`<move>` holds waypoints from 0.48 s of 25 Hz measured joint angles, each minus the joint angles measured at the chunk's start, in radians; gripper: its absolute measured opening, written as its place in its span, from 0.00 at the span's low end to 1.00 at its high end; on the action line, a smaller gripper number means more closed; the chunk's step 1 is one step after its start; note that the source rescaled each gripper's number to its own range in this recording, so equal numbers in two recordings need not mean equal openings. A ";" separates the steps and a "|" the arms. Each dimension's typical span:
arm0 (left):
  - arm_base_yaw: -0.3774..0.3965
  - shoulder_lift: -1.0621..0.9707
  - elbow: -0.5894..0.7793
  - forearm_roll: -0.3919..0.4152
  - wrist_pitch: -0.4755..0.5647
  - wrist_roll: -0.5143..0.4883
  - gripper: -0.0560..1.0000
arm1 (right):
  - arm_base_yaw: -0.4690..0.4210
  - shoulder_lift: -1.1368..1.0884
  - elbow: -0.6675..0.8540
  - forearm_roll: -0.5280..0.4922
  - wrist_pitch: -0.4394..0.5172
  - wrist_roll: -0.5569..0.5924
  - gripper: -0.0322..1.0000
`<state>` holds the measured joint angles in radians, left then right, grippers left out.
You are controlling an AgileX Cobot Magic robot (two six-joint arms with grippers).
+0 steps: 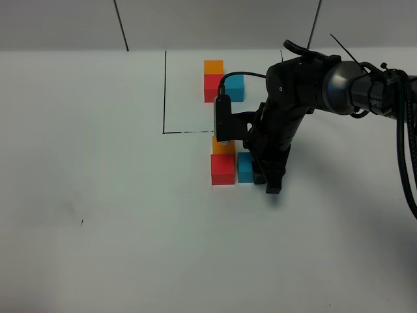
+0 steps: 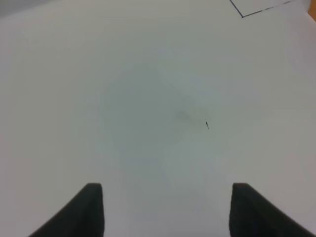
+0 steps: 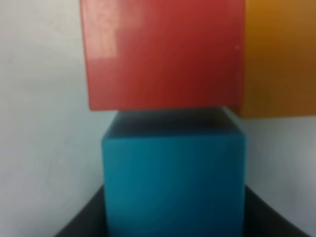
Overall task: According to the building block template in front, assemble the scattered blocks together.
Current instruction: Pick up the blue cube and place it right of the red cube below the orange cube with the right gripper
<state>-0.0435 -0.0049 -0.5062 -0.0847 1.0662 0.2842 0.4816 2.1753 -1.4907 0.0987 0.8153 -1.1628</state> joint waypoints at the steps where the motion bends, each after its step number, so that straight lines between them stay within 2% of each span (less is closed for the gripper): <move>1: 0.000 0.000 0.000 0.000 0.000 0.000 0.30 | 0.000 0.000 0.000 0.000 -0.001 0.000 0.04; 12: 0.000 0.000 0.000 0.000 0.000 0.000 0.30 | 0.000 0.010 -0.002 0.005 0.003 0.002 0.04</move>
<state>-0.0435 -0.0049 -0.5062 -0.0847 1.0662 0.2842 0.4816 2.1858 -1.4927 0.1037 0.8184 -1.1607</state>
